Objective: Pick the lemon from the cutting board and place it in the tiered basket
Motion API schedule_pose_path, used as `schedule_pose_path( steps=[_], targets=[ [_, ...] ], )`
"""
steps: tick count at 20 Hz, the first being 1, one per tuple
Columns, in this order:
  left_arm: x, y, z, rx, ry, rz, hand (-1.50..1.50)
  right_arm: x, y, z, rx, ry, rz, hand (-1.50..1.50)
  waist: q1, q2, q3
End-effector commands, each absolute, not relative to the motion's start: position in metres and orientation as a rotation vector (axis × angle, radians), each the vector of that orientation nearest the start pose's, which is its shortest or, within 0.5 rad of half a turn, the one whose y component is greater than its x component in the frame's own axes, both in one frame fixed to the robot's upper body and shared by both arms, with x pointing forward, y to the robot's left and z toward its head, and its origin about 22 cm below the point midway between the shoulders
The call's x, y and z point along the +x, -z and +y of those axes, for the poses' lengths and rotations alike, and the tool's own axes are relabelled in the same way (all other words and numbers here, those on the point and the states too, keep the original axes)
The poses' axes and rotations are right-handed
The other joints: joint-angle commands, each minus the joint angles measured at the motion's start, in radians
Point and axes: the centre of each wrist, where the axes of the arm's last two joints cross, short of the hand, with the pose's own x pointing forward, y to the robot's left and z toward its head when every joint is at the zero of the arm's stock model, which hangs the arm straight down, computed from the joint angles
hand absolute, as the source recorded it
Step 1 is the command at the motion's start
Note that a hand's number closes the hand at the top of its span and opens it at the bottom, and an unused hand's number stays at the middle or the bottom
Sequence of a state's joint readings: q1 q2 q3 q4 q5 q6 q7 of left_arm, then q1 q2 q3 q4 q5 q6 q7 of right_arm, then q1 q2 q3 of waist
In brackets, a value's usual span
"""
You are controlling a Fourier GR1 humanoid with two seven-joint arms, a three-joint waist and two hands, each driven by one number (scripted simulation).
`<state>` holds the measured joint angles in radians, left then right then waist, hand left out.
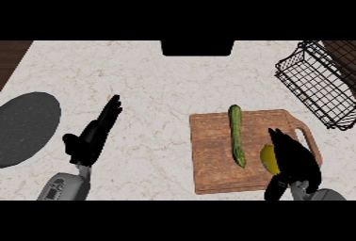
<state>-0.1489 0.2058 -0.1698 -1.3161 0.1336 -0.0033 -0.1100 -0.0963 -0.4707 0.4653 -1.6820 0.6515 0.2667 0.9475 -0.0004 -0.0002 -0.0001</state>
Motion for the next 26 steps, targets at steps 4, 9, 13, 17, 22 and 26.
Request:
schedule_pose_path(
  steps=[4, 9, 13, 17, 22, 26],
  targets=[
    [0.274, 0.017, 0.227, -0.070, 0.236, -1.536, 0.00, 0.245, -0.028, -0.229, -0.859, -0.985, -0.808, 1.50, 0.001, 0.001, 0.001],
    [0.254, 0.012, 0.224, -0.050, 0.220, -1.526, 0.00, 0.242, -0.042, -0.217, -0.897, -0.994, -0.856, 1.50, 0.002, -0.001, 0.000],
    [0.267, 0.034, 0.252, -0.093, 0.223, -1.527, 0.00, 0.254, -0.026, -0.208, -0.888, -1.024, -0.861, 1.50, 0.001, 0.001, 0.000],
    [0.252, 0.031, 0.244, -0.025, 0.177, -1.504, 0.00, 0.212, -0.027, -0.339, -1.109, -0.612, -0.561, 1.50, -0.070, -0.010, 0.002],
    [0.254, 0.027, 0.260, -0.008, 0.162, -1.528, 0.00, 0.166, -0.046, -0.441, -1.257, -0.328, -0.380, 1.50, -0.071, -0.007, 0.001],
    [0.255, 0.016, 0.258, -0.033, 0.209, -1.518, 0.00, 0.127, -0.071, -0.470, -1.343, -0.246, -0.443, 1.50, -0.034, -0.007, 0.000]
  ],
)
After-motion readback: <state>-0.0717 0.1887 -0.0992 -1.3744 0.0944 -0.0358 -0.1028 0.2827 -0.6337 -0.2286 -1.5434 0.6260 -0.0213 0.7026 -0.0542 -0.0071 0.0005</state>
